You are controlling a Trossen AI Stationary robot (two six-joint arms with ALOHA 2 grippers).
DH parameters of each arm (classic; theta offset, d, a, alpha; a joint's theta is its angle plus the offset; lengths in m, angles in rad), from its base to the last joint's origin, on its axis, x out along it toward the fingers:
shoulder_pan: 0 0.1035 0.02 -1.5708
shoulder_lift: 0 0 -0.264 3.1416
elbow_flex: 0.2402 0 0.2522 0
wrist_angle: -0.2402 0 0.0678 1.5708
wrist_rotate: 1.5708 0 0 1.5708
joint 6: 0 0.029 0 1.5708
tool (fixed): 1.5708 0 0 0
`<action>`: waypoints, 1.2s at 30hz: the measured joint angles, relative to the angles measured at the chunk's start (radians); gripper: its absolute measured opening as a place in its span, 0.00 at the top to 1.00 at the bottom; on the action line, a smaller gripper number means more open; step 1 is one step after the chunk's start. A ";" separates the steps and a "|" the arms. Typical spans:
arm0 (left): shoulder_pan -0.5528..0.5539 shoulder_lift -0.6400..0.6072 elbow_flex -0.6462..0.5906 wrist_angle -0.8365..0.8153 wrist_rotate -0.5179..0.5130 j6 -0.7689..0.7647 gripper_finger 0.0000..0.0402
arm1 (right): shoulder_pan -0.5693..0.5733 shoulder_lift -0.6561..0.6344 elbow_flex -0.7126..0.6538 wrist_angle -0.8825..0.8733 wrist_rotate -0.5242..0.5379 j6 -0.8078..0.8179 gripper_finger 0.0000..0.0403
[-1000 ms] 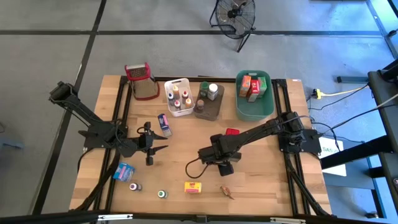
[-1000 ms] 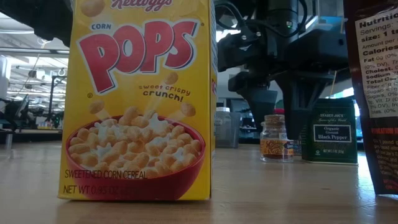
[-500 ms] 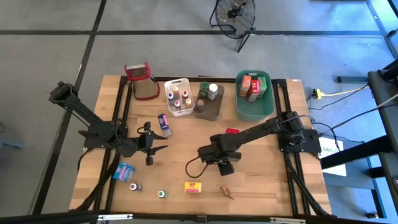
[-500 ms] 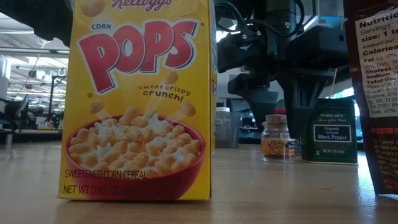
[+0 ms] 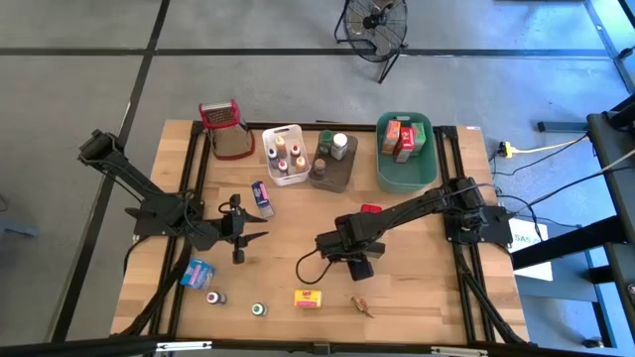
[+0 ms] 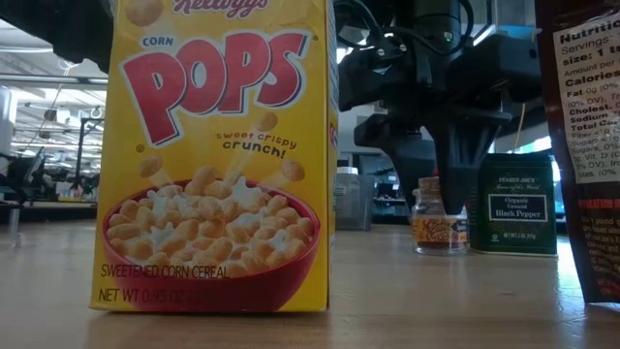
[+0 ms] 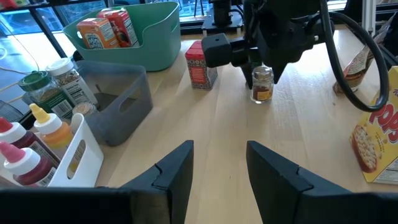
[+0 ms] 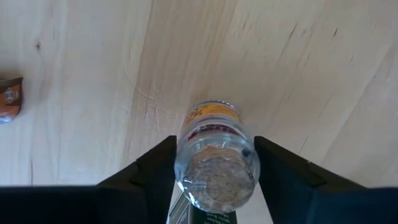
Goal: Pick & Place Kitchen Items
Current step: Put the brown spice bottle into the black bin
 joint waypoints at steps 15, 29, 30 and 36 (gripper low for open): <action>0.000 0.000 0.000 -0.001 0.007 0.000 0.64 | 0.000 0.001 0.020 -0.019 -0.003 0.000 0.54; 0.000 0.000 0.000 -0.009 0.140 -0.003 0.64 | -0.040 0.001 0.325 -0.361 0.233 0.023 0.54; -0.001 0.000 0.000 -0.009 0.147 -0.007 0.64 | -0.051 0.001 0.354 -0.383 0.246 0.013 0.54; -0.001 0.000 0.000 -0.009 0.166 -0.009 0.64 | -0.138 0.001 0.493 -0.440 0.270 -0.082 0.54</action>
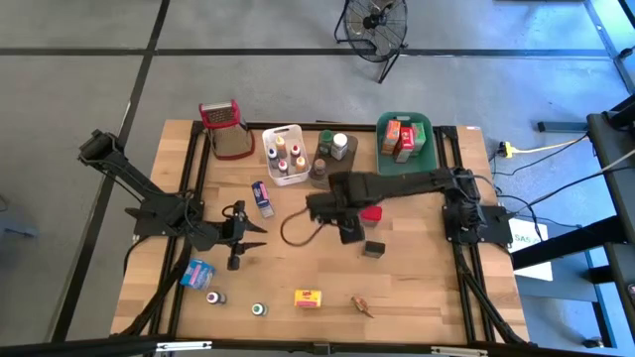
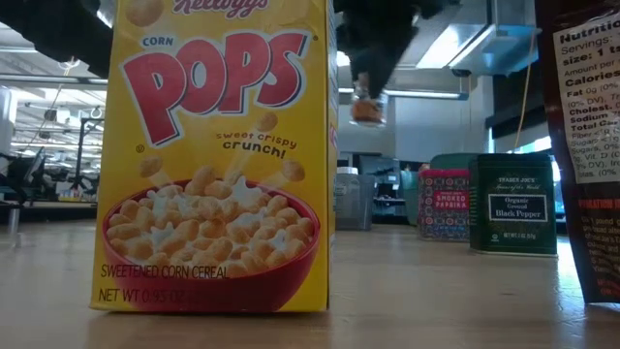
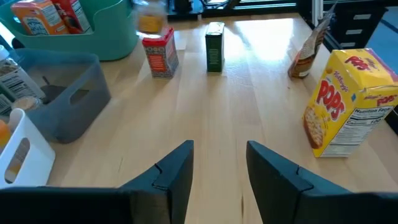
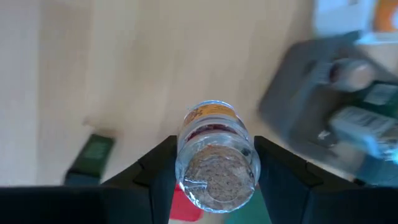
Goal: Pick & Place Kitchen Items
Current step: Put the brown spice bottle into the black bin
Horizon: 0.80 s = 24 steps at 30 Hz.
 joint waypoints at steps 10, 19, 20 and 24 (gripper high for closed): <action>0.000 0.000 0.000 -0.025 0.000 -0.001 0.64 | -0.203 0.000 0.056 0.082 -0.003 -0.143 0.54; 0.000 0.000 0.000 -0.037 0.000 0.000 0.64 | -0.358 0.000 0.003 0.209 -0.114 -0.195 0.54; 0.000 0.000 0.000 -0.039 0.000 0.000 0.64 | -0.370 0.000 -0.010 0.219 -0.129 -0.199 0.54; 0.000 0.000 0.000 -0.051 0.000 0.000 0.64 | -0.399 0.000 -0.083 0.288 -0.147 -0.209 0.54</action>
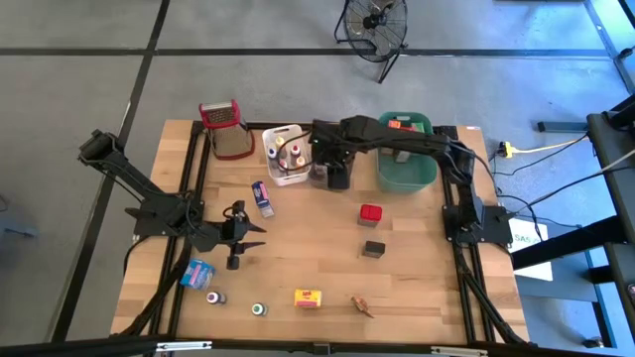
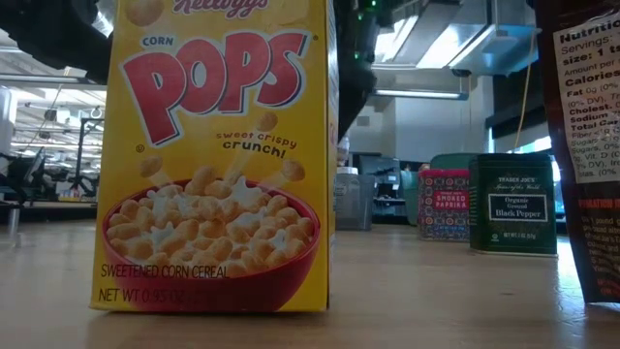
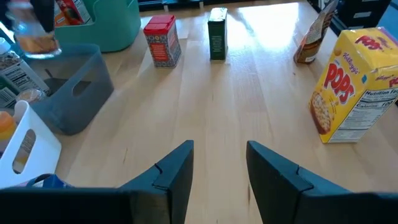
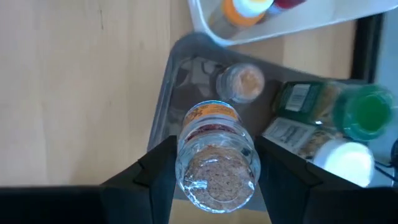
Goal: Pick & Place Kitchen Items
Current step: Put the brown spice bottle into the black bin
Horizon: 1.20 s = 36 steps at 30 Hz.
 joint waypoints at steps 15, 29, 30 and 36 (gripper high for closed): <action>0.000 0.000 0.000 -0.002 -0.006 0.000 0.64 | -0.011 0.000 -0.190 0.245 -0.073 -0.010 0.54; 0.000 0.000 0.000 -0.002 -0.009 -0.002 0.64 | -0.027 0.000 -0.262 0.265 -0.075 -0.008 0.54; 0.000 0.000 0.000 -0.002 -0.009 -0.002 0.64 | -0.032 0.000 -0.270 0.264 -0.075 -0.002 0.54; 0.000 0.000 0.000 -0.001 -0.009 -0.002 0.64 | -0.053 0.000 -0.294 0.312 -0.123 0.005 0.54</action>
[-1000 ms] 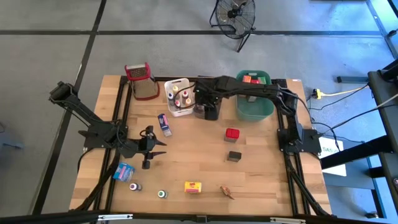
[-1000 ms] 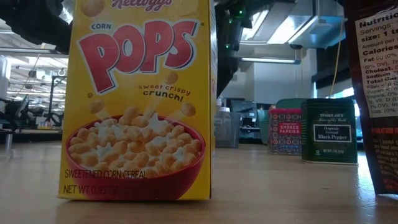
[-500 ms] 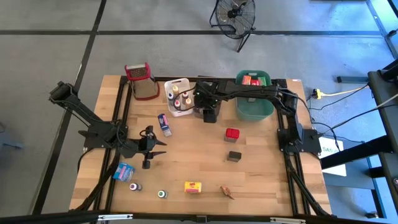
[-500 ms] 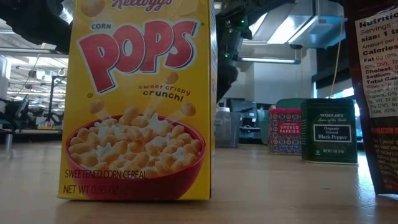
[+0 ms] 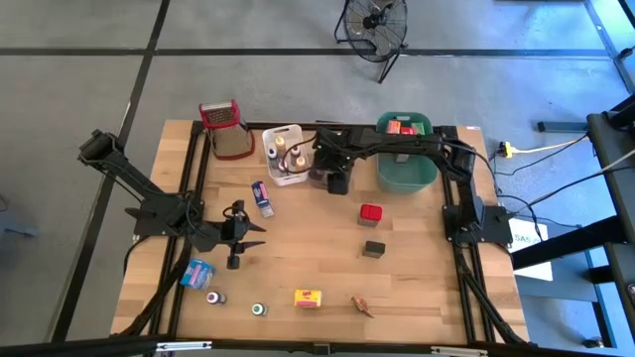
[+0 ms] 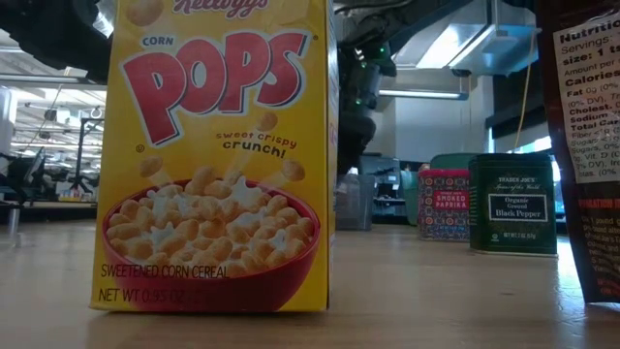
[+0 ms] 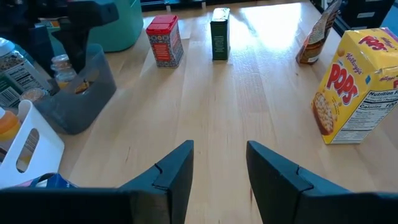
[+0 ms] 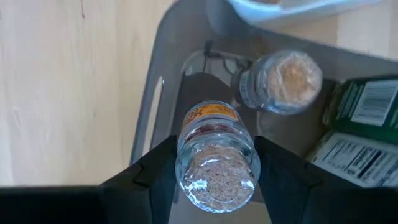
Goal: Pick & Place Kitchen Items
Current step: Put the brown spice bottle into the black bin
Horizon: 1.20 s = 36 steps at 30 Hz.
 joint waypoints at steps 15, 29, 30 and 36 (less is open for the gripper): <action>0.000 0.000 0.000 0.000 0.000 0.000 0.64 | 0.003 0.059 0.001 0.090 -0.061 -0.067 0.54; 0.000 0.000 0.000 0.001 0.000 0.001 0.64 | 0.003 0.079 0.001 0.109 -0.056 -0.074 0.51; 0.000 0.000 0.000 0.001 0.000 0.001 0.64 | 0.003 0.080 0.001 0.109 -0.056 -0.074 0.50; 0.000 0.000 0.000 0.001 0.000 0.001 0.64 | 0.003 0.080 0.001 0.109 -0.052 -0.074 0.48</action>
